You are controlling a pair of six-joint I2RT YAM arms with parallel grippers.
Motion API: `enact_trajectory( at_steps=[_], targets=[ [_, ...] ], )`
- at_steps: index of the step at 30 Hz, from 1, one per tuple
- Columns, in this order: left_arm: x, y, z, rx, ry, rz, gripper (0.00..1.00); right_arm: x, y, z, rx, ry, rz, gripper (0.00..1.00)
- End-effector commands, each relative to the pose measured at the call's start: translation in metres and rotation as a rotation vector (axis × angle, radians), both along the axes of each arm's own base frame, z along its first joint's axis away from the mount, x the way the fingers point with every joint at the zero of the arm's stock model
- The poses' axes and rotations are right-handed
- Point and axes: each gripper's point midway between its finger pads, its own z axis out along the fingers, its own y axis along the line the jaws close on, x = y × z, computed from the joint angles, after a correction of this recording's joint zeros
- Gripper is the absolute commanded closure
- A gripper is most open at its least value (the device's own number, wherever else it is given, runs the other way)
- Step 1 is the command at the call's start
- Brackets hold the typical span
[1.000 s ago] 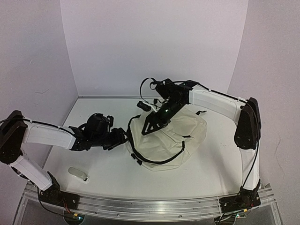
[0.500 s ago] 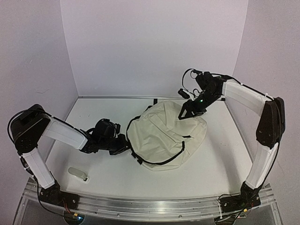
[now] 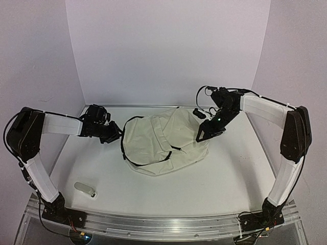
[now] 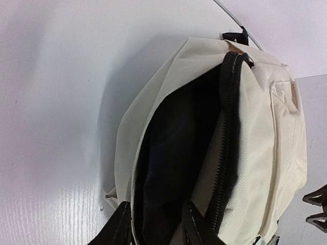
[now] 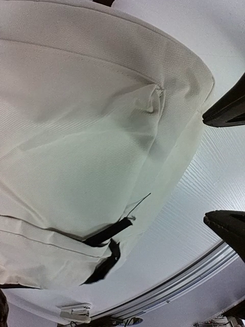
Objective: Pack the student bag
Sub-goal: Adjust the student bag at the center of the board, then zip the student bag at the center of the board.
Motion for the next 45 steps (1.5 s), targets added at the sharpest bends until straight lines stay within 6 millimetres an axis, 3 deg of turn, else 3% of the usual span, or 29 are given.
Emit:
enact_trajectory(
  at_steps=[1, 4, 8, 10, 15, 21, 26, 35, 40, 45],
  targets=[
    [-0.01, -0.006, 0.066, 0.068, -0.161, -0.094, 0.51, -0.007, 0.001, 0.019, 0.036, -0.03, 0.011, 0.44],
    [-0.037, -0.032, 0.088, 0.137, -0.217, -0.18, 0.37, -0.006, -0.001, 0.015, 0.019, -0.03, 0.001, 0.44],
    [-0.079, -0.083, 0.086, 0.186, -0.195, -0.333, 0.37, 0.002, -0.005, 0.013, 0.023, -0.002, -0.056, 0.44],
    [-0.093, -0.1, 0.076, 0.241, -0.182, -0.379, 0.38, 0.007, -0.006, 0.014, 0.044, 0.023, -0.089, 0.44],
    [-0.121, -0.144, 0.073, 0.276, -0.191, -0.496, 0.39, 0.021, -0.024, 0.0, 0.036, 0.078, -0.184, 0.44],
    [-0.126, -0.179, 0.053, 0.363, -0.167, -0.536, 0.44, 0.04, -0.041, -0.004, 0.03, 0.093, -0.267, 0.37],
    [-0.126, -0.209, 0.036, 0.386, -0.15, -0.548, 0.49, 0.038, -0.035, -0.016, 0.051, 0.15, -0.269, 0.36],
    [-0.124, -0.229, 0.019, 0.479, -0.132, -0.556, 0.6, 0.035, -0.025, -0.028, 0.097, 0.223, -0.261, 0.4],
    [-0.122, -0.226, 0.006, 0.524, -0.105, -0.544, 0.64, 0.034, -0.024, -0.031, 0.101, 0.234, -0.259, 0.42],
    [-0.118, -0.218, 0.0, 0.57, -0.1, -0.517, 0.74, 0.032, -0.022, -0.036, 0.104, 0.254, -0.261, 0.45]
  ],
)
